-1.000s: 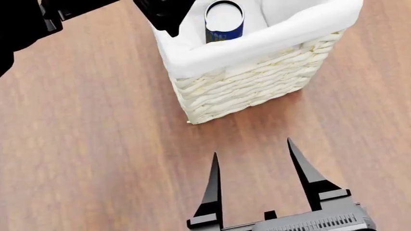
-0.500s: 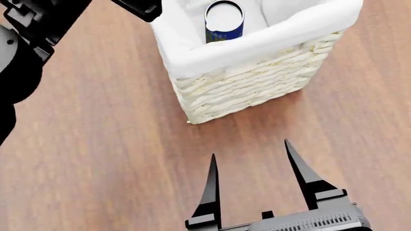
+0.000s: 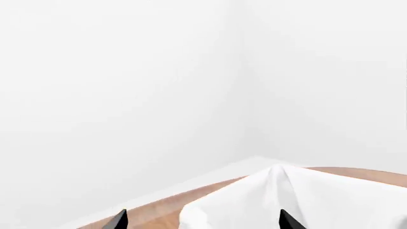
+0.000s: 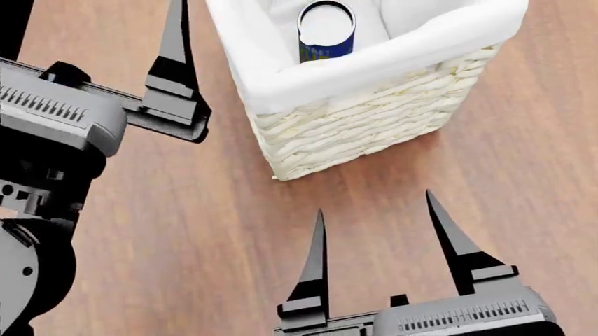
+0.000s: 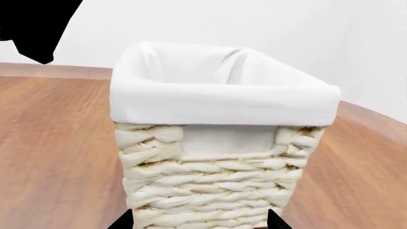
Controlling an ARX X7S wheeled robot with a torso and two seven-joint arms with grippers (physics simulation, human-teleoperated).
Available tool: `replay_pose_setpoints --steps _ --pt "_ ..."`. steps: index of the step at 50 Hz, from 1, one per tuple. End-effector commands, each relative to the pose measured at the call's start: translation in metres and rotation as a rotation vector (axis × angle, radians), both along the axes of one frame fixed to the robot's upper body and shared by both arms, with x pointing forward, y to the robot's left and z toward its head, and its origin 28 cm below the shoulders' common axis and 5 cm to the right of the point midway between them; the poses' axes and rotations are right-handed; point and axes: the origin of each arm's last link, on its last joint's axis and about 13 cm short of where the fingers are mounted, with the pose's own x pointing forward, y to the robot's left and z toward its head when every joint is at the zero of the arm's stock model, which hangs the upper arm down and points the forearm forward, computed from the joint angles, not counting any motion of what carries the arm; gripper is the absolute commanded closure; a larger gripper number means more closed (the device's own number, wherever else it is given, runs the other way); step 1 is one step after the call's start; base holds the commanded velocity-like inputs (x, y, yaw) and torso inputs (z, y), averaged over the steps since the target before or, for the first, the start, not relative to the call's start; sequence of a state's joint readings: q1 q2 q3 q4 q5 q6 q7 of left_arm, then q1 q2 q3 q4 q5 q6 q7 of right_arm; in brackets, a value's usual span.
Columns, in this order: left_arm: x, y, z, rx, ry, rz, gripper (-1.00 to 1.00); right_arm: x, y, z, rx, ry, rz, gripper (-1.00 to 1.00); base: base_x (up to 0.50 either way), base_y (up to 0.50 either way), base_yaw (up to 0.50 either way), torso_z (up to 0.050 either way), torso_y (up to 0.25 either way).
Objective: Pick up the alphabet soup and the cream cheese box, and put them in the basket.
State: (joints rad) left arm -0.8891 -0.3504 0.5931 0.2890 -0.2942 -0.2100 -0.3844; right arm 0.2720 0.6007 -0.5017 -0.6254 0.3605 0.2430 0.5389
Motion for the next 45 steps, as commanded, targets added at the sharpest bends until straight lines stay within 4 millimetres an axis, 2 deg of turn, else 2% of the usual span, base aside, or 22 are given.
replay_pose_setpoints --steps 1,16,45 --pt "-0.031 -0.002 -0.019 -0.041 -0.01 -0.013 -1.0 0.0 0.001 0.001 0.012 -0.004 0.005 -1.0 0.0 0.0 0.0 0.0 0.0" --pt "-0.064 -0.001 -0.018 -0.072 -0.05 -0.063 -1.0 0.001 0.002 -0.001 0.014 0.001 0.01 -1.0 0.0 0.0 0.0 0.0 0.0" --pt "-0.067 0.0 -0.019 -0.077 -0.057 -0.061 -1.0 0.001 0.002 -0.002 0.014 0.004 0.014 -1.0 0.0 0.0 0.0 0.0 0.0"
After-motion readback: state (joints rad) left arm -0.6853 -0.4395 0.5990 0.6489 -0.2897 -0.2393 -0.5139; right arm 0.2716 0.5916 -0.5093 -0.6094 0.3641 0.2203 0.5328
